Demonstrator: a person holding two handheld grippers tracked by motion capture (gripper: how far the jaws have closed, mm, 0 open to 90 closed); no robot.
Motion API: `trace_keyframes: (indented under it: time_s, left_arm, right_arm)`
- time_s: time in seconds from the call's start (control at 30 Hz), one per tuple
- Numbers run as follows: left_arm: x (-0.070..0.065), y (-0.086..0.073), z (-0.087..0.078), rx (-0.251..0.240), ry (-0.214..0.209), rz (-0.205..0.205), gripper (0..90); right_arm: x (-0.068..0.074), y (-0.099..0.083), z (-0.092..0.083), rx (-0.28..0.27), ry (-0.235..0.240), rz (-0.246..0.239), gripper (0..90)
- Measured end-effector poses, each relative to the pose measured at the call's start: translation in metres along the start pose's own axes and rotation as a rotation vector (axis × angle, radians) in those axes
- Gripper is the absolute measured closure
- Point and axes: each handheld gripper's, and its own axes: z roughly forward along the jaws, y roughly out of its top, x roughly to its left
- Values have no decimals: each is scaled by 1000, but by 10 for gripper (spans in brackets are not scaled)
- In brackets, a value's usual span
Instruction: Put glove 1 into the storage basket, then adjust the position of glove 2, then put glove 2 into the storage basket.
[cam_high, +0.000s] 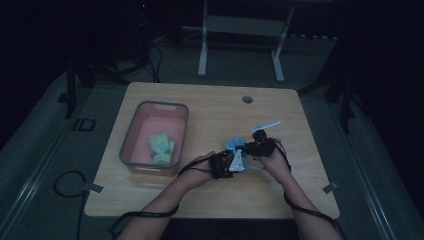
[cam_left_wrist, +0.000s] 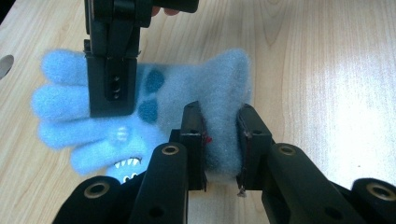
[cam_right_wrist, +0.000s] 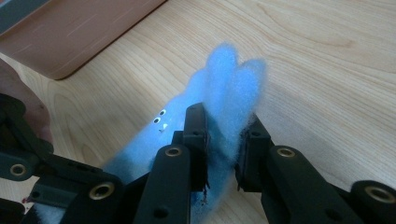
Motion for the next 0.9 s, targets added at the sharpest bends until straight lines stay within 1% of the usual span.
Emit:
trace_keyframes:
  time_s: [0.27,0.43,0.47,0.5,0.53,0.6,0.67,0.8,0.87,0.9]
  left_arm:
    - [1,2,-1,4,-9,8,758]
    - [5,4,-8,7,-10,19,758]
    - [6,4,-10,8,-8,21,758]
    - [8,5,-13,10,-7,22,758]
    - [9,6,-16,13,-2,29,758]
    - [12,8,-22,16,3,29,758]
    - [15,10,-29,33,11,48,759]
    - [21,12,-44,56,15,61,759]
    - [25,12,-52,71,19,72,759]
    - [26,11,-55,71,22,72,759]
  right_arm:
    - [-1,-1,0,1,1,4,772]
    - [1,3,-3,-9,9,6,772]
    - [3,8,-4,-13,9,-3,771]
    - [3,8,-4,-13,9,-3,771]
    - [3,10,-5,-17,12,-4,771]
    - [5,15,-6,-22,19,-3,771]
    - [8,21,-7,-28,23,-10,771]
    - [16,33,-8,-37,27,-29,771]
    - [20,39,-8,-44,38,-31,771]
    - [22,43,-8,-46,39,-38,771]
